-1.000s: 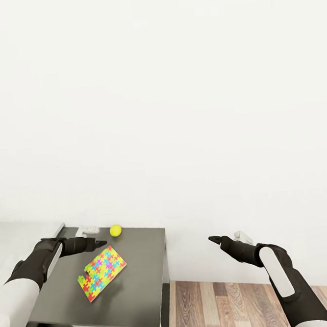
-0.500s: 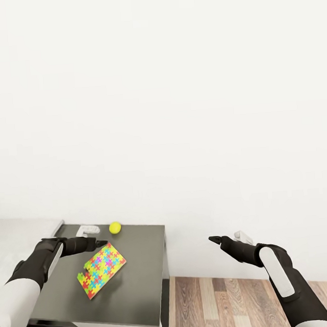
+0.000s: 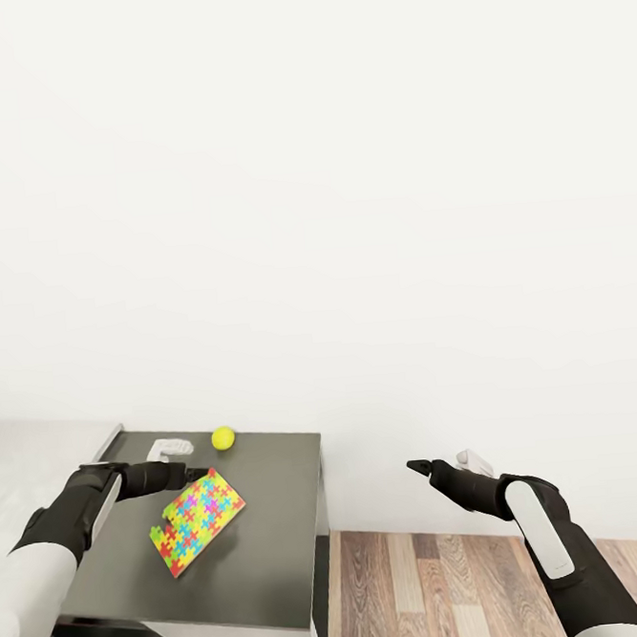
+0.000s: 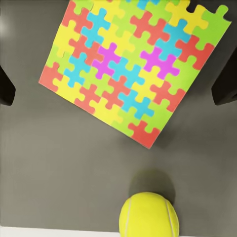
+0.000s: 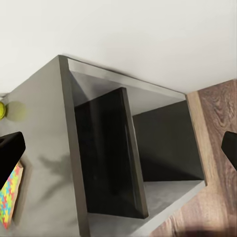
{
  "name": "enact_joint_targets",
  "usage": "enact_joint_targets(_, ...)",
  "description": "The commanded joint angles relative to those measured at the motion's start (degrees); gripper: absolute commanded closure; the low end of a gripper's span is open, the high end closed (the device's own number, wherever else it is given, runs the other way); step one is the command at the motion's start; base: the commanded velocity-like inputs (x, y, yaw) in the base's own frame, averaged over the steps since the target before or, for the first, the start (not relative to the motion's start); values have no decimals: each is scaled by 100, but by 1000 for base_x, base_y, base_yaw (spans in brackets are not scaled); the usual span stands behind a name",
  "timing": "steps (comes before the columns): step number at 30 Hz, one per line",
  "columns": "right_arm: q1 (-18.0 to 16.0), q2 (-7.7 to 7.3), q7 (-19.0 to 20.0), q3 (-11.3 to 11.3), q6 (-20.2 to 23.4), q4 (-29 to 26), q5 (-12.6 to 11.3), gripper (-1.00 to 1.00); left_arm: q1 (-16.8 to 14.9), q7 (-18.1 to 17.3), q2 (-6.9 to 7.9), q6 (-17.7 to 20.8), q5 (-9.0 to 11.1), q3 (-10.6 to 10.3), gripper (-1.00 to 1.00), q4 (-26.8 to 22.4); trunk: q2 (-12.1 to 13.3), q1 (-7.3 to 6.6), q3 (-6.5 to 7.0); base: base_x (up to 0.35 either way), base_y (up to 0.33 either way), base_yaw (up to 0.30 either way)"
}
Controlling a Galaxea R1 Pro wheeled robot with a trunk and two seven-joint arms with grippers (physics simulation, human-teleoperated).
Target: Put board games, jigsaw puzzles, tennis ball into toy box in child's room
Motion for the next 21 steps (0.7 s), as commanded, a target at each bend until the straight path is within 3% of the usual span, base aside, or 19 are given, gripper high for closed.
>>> enact_joint_targets(1,-5,1,-2,-6,29,-4,-10,-100,-4,-54,-5,30,-59,36,-100,-8,-10,2,-20,0,0,0)
enact_joint_targets(21,-5,18,-19,-4,20,1,-10,-100,-7,-52,-7,23,-59,48,-100,-8,-10,2,-206,0,0,0)
